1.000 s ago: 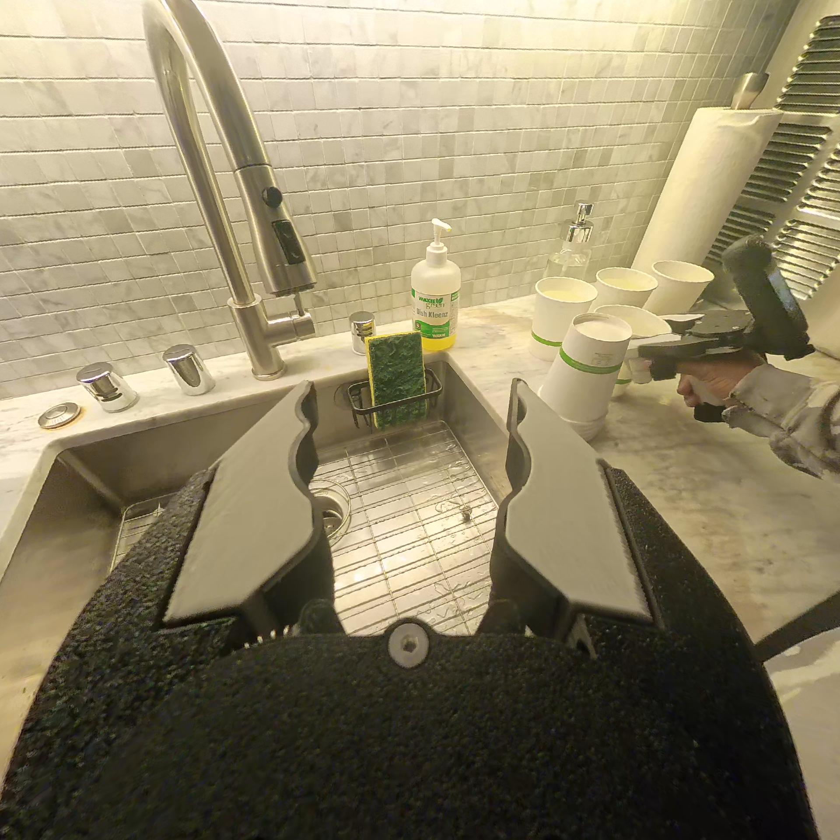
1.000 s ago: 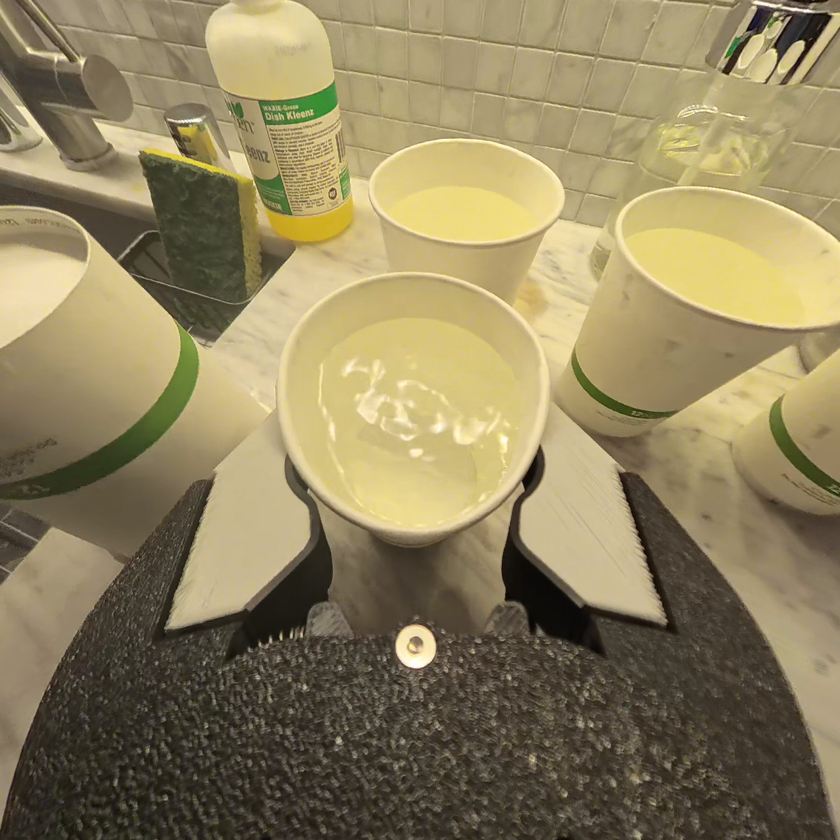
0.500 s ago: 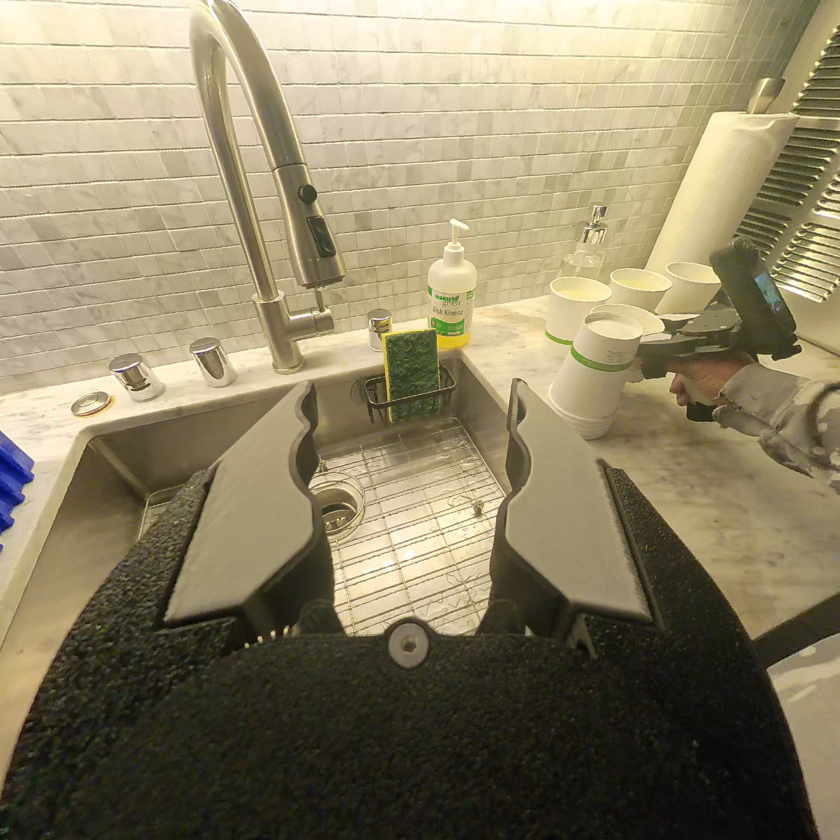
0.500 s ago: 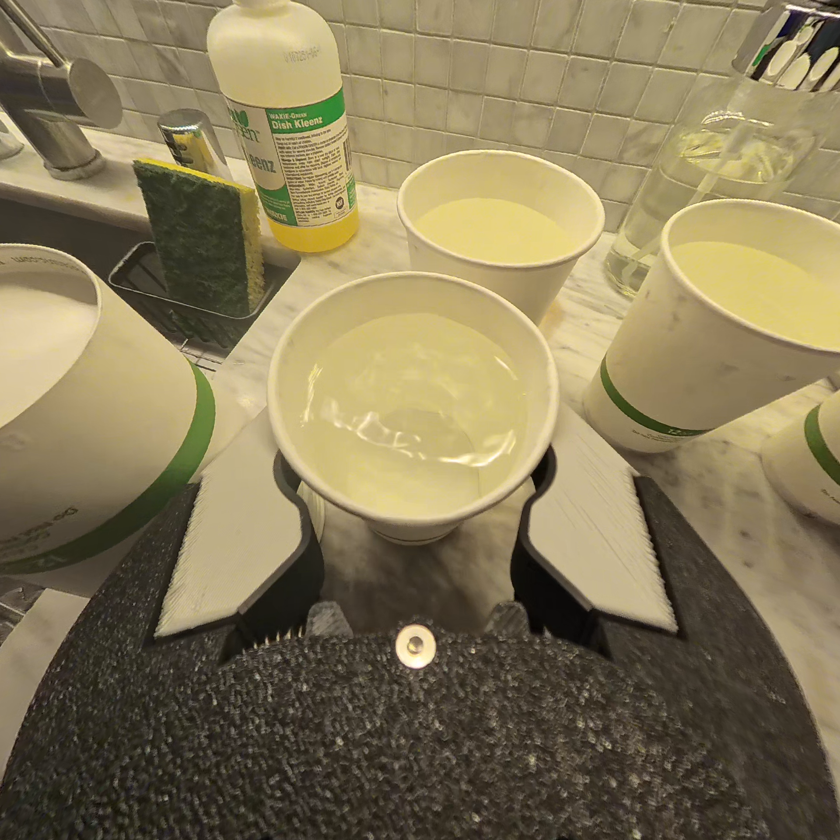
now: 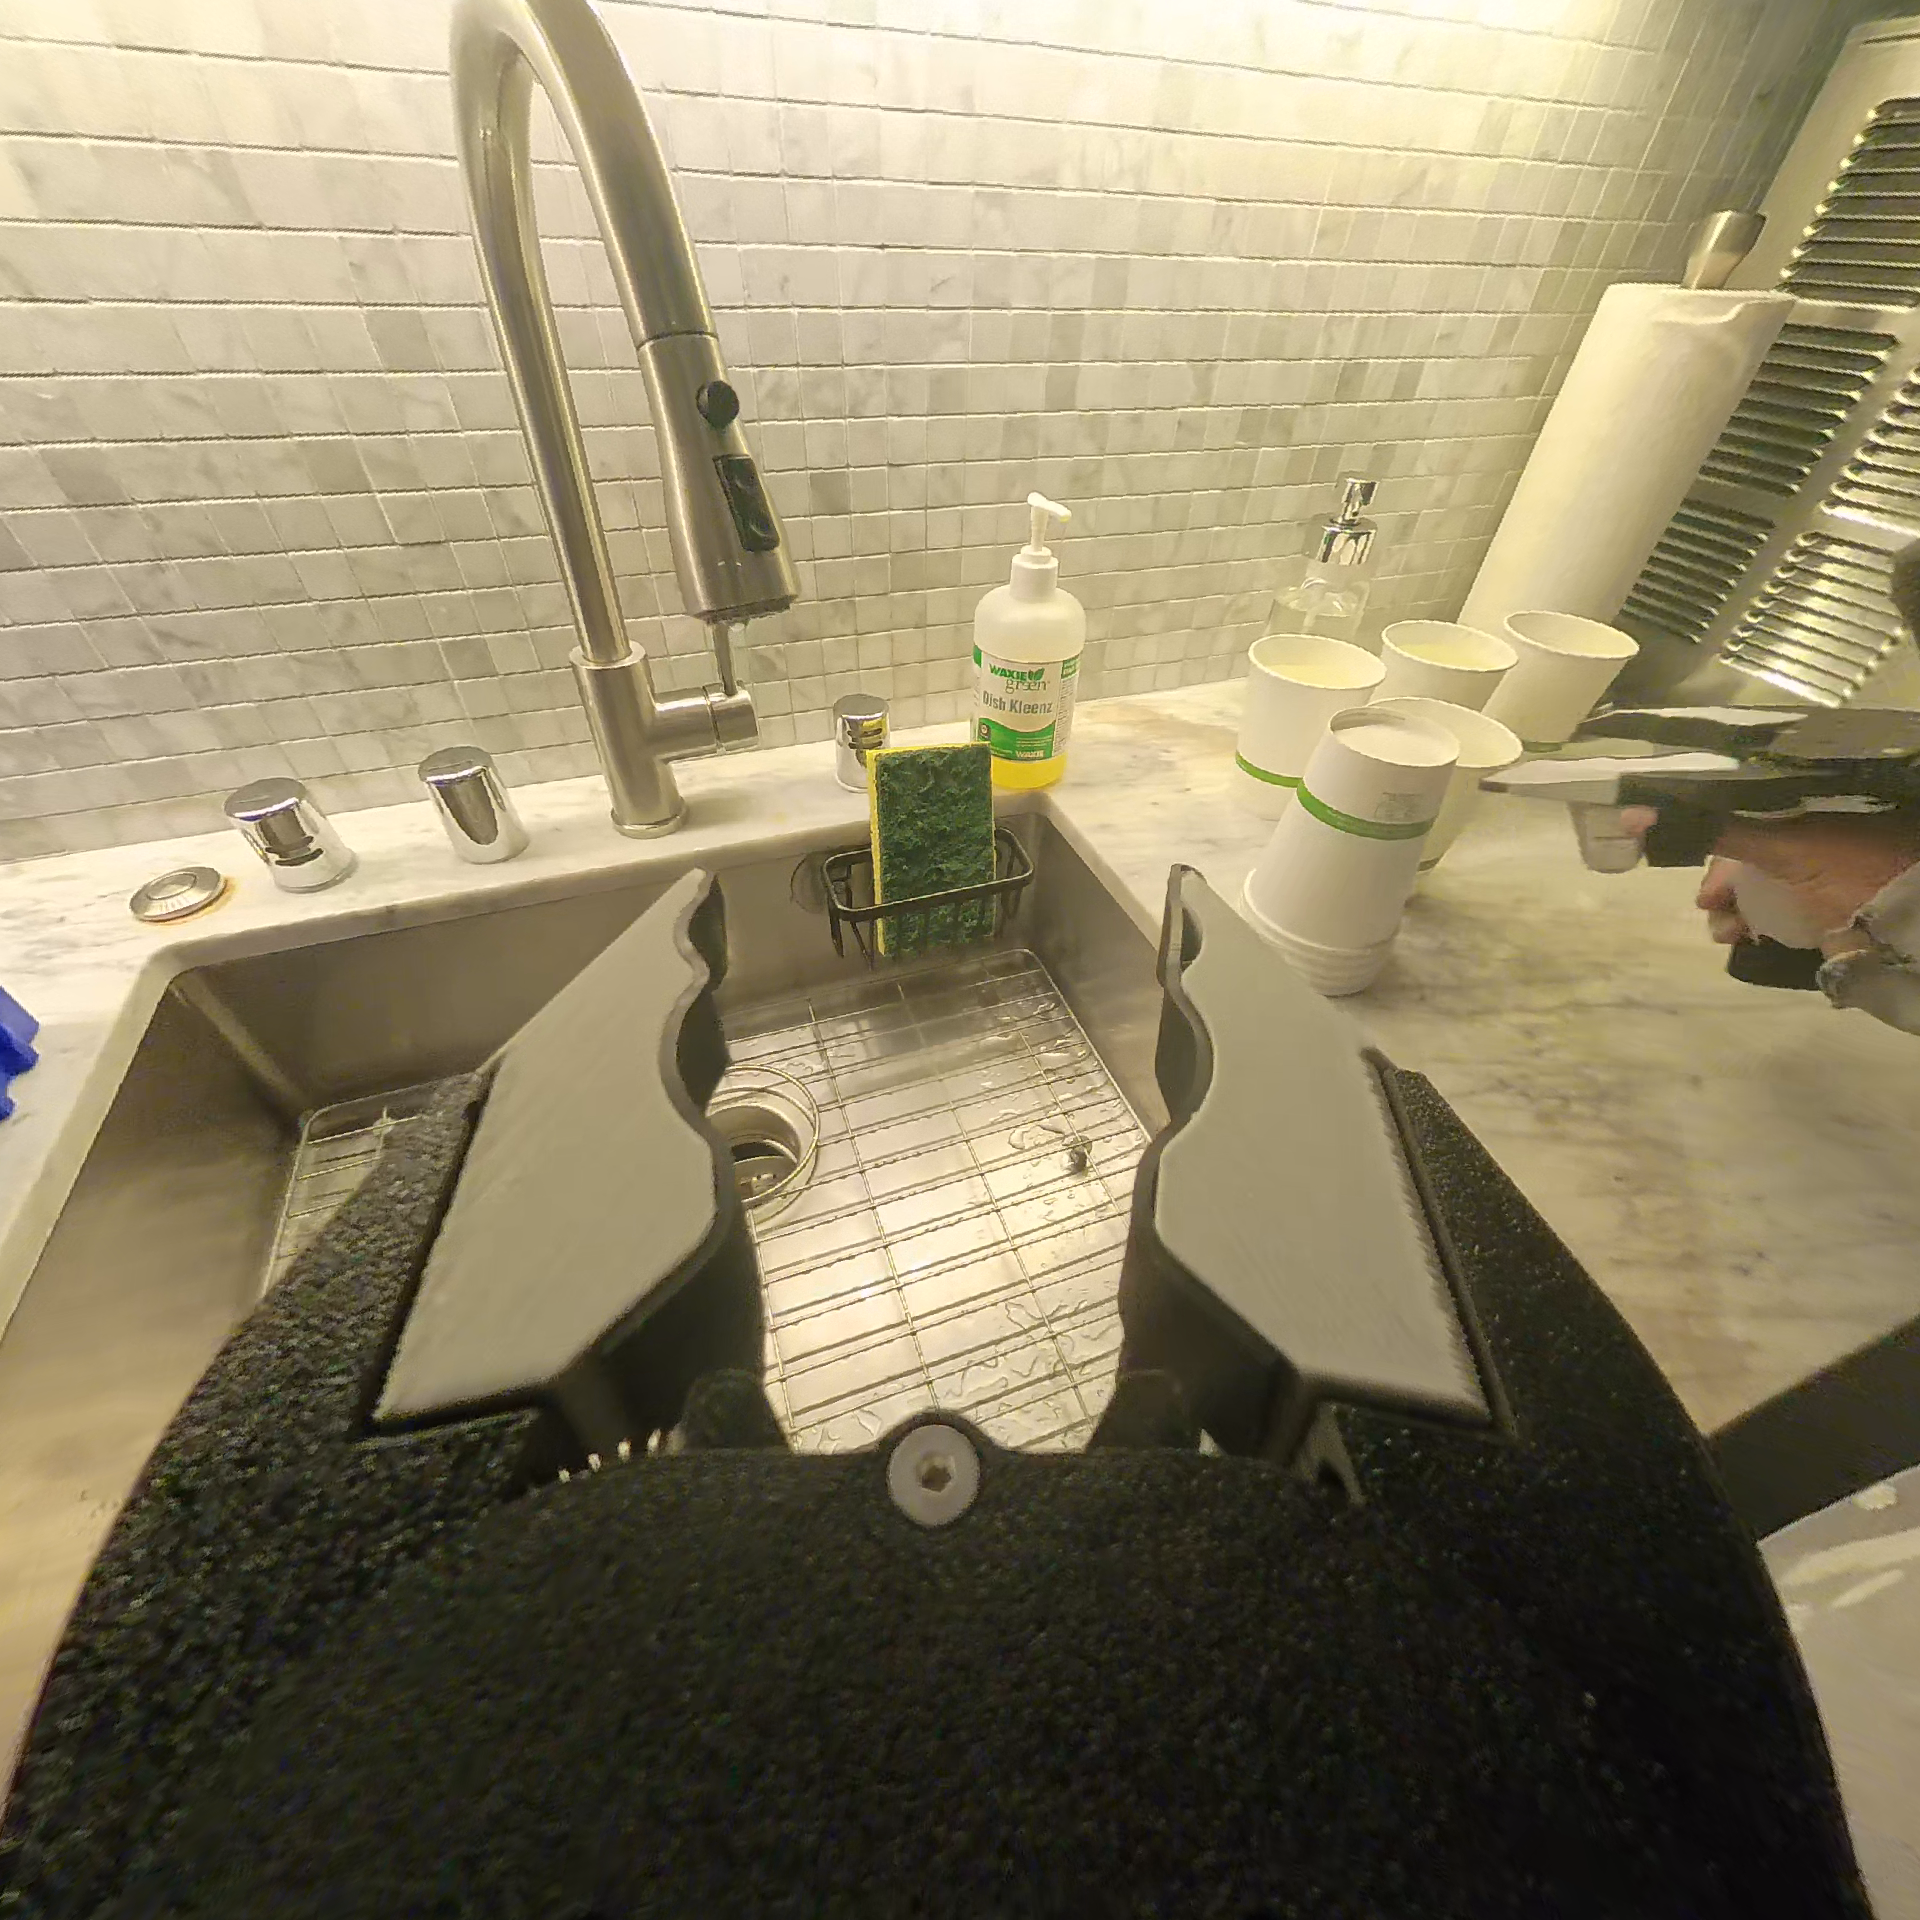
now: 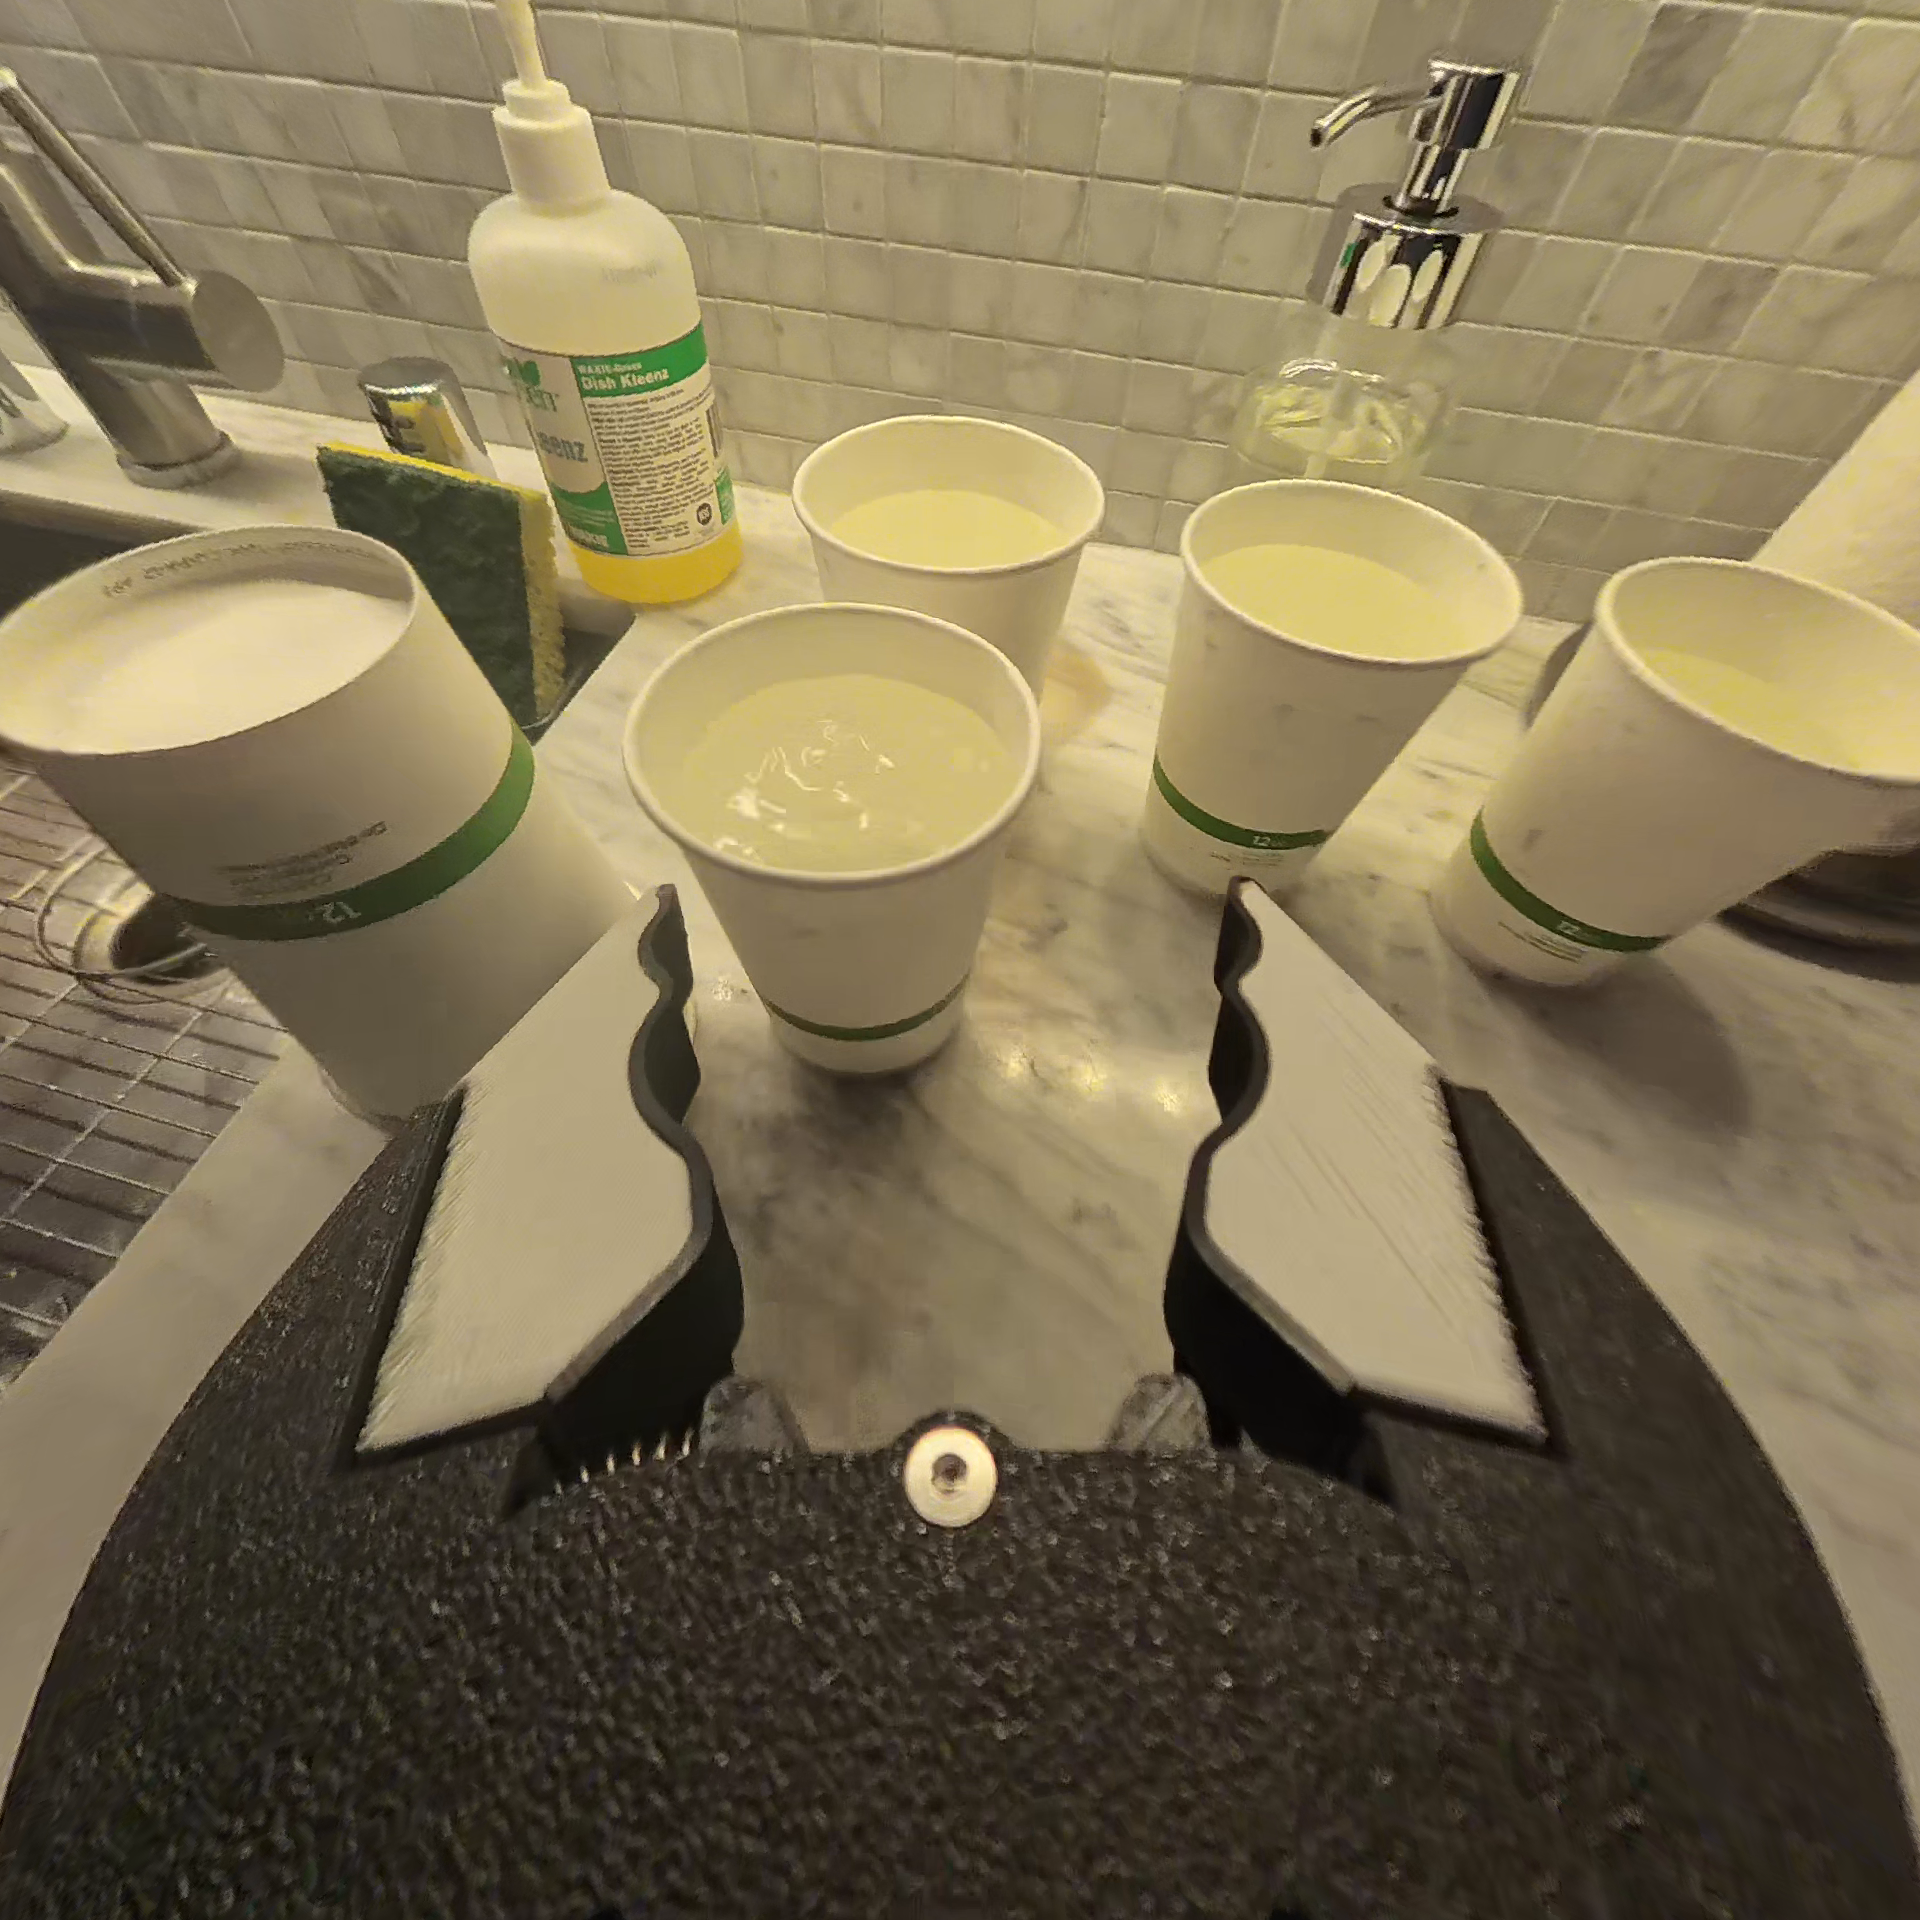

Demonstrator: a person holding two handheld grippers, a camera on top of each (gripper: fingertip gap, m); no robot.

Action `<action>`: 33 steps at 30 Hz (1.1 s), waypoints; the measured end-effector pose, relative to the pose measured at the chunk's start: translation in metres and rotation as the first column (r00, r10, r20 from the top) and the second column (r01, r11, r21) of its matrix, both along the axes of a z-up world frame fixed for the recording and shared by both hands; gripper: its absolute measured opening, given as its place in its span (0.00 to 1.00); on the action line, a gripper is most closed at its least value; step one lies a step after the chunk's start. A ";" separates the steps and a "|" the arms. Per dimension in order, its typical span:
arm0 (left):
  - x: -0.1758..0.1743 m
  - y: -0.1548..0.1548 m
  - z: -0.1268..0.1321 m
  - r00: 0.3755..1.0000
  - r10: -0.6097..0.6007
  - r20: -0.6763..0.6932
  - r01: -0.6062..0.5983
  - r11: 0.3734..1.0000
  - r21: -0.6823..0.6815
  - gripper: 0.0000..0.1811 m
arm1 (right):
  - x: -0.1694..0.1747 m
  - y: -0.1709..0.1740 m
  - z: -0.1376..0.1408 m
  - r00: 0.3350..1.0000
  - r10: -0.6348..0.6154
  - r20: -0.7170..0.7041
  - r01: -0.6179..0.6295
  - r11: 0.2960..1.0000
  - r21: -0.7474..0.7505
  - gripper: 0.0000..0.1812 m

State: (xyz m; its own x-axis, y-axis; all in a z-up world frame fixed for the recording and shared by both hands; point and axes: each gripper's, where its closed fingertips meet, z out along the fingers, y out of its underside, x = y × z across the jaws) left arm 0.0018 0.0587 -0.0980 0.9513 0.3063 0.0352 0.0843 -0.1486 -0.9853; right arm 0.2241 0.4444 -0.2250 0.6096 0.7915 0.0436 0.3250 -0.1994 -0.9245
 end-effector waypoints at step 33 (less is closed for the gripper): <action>-0.046 -0.055 -0.022 1.000 -0.014 0.019 0.013 0.999 0.039 0.44 | -0.086 -0.089 0.020 0.093 0.640 0.763 -0.656 0.616 -0.437 0.53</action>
